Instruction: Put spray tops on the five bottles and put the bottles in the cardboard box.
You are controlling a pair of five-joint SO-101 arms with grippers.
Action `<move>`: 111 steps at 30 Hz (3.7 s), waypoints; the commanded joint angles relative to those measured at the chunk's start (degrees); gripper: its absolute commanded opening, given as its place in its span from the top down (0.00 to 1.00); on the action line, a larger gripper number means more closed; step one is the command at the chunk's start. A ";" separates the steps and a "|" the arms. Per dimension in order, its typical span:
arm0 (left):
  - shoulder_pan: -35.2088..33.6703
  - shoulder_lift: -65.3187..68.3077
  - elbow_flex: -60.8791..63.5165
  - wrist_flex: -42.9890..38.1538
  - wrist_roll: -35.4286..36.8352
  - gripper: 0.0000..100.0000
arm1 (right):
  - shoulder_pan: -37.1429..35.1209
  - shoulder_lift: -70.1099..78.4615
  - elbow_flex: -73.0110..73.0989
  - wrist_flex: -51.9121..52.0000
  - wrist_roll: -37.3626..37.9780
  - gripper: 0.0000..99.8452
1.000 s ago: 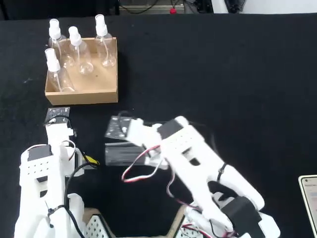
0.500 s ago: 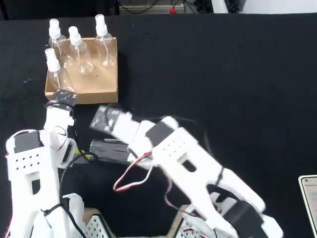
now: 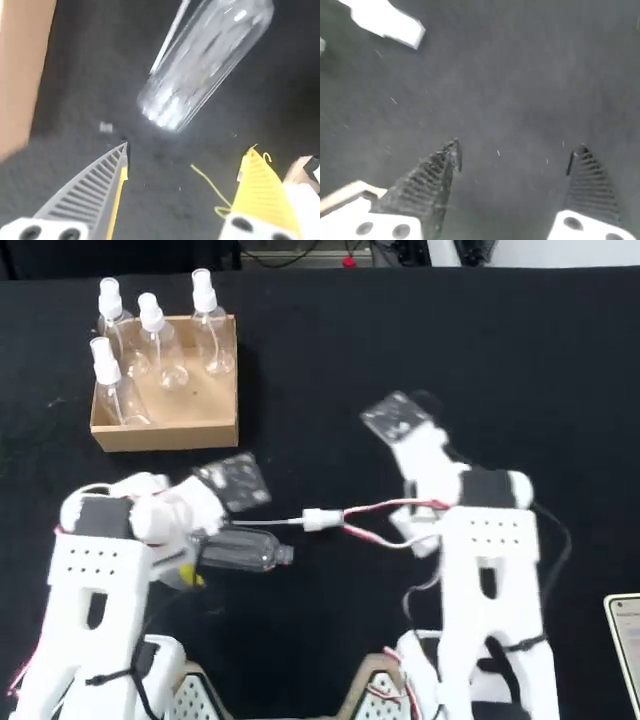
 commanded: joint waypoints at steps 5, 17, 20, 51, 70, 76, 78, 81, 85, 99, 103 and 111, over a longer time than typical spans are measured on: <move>14.02 -0.18 1.10 -7.47 0.00 0.66 | 11.25 -3.91 4.35 0.44 7.03 0.67; 18.86 -0.26 14.20 -24.00 6.68 0.66 | 14.59 -4.79 5.67 0.35 9.93 0.67; 18.59 -0.26 16.75 -23.74 6.68 0.66 | 14.59 -4.62 5.76 0.35 9.76 0.67; 17.98 -0.88 17.27 -18.90 6.24 0.66 | 14.59 -4.70 5.85 0.79 9.67 0.67; 19.65 -0.18 23.60 -31.74 6.68 0.66 | 14.59 -4.70 5.76 0.79 9.67 0.67; 19.12 -0.18 24.75 -31.38 6.68 0.66 | 14.59 -4.70 5.85 0.79 9.67 0.67; 19.12 -0.35 25.89 -31.38 6.77 0.66 | 14.59 -4.70 5.85 0.88 9.67 0.67; 19.12 -0.88 27.56 -31.30 6.86 0.73 | 14.59 -4.53 6.20 0.88 9.67 0.67; 17.80 -0.97 27.38 -31.65 12.31 0.86 | 14.24 -4.70 8.04 0.62 9.67 0.67; -6.99 -0.26 19.03 -18.55 3.43 0.85 | 4.92 -4.44 7.69 0.35 2.37 0.66; -7.96 -0.26 20.70 -18.73 3.43 0.85 | -3.78 -4.53 8.13 0.35 -3.96 0.66; -7.87 -0.88 20.88 -18.46 2.90 0.69 | -5.45 -4.70 8.22 0.35 -5.63 0.67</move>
